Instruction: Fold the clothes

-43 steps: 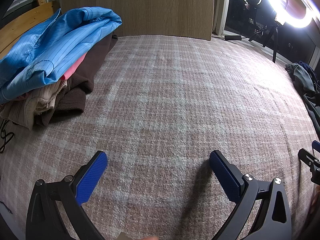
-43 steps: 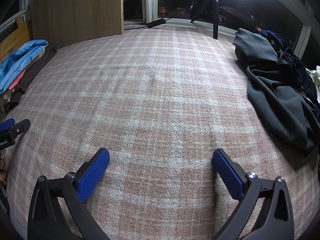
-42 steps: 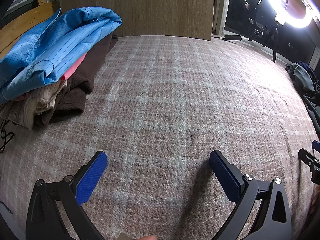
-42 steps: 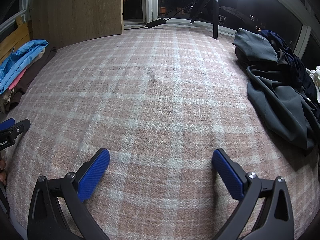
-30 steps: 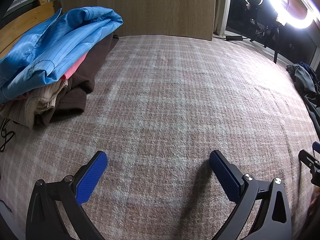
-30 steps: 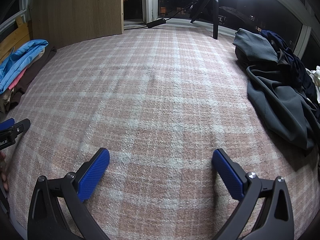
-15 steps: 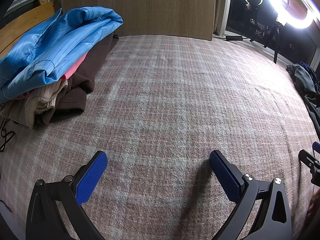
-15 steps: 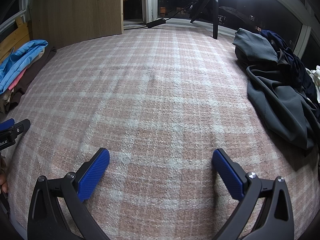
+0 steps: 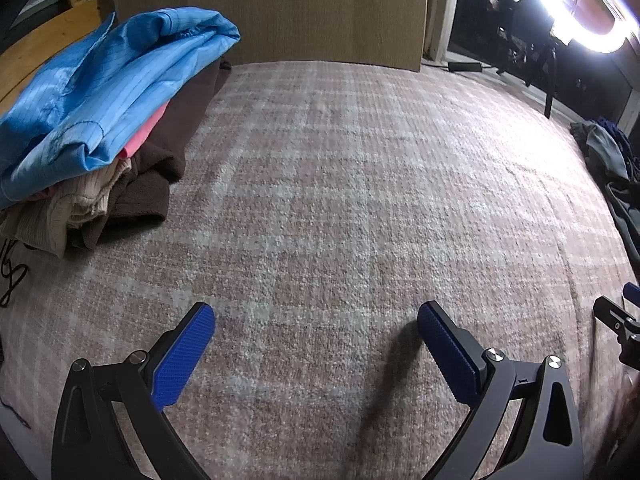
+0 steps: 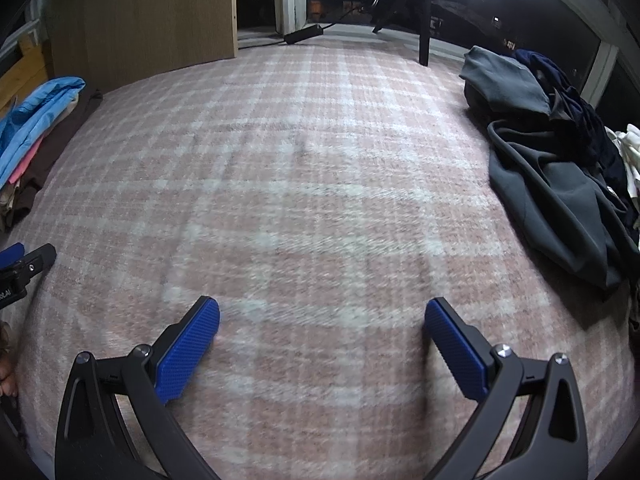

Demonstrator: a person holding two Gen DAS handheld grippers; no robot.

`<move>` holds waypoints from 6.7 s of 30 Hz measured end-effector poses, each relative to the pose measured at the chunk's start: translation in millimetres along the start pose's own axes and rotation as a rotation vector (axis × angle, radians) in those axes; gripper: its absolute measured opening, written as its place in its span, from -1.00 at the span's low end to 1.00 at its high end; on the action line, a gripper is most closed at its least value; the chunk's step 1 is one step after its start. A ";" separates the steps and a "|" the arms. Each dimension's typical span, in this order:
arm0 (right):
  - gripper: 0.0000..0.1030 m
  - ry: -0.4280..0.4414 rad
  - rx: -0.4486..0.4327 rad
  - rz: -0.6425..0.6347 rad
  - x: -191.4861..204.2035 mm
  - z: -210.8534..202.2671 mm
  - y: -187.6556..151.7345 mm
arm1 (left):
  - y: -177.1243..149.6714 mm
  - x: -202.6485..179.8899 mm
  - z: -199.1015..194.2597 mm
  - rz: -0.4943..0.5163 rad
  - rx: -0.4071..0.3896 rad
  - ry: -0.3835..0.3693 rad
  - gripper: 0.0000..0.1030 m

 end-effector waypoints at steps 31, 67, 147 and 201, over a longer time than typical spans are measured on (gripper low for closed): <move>1.00 -0.003 -0.398 0.057 51.4 -227.6 100.0 | 112.2 -10.4 -251.1 0.189 -0.459 -0.180 0.99; 1.00 -0.261 -0.508 0.167 -171.2 -276.9 125.1 | 176.1 -185.5 -272.3 0.234 -0.570 -0.220 0.99; 0.03 0.593 -0.068 -0.017 -11.1 -124.1 113.3 | 135.4 -22.6 -184.6 -0.004 -0.213 -0.125 0.99; -0.87 -0.066 -0.086 0.366 -326.9 -107.4 -24.4 | 34.7 -221.0 -45.9 0.361 0.172 -0.433 0.48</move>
Point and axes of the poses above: each gripper's, at about its wrist camera, not at the fingertips, and z roughly the way its jaws point, x to its left, y to its top, the point moved 7 cm from there along z, roughly the way its jaws point, and after that the axes turned 8 degrees about -x, right-handed, at the moved point
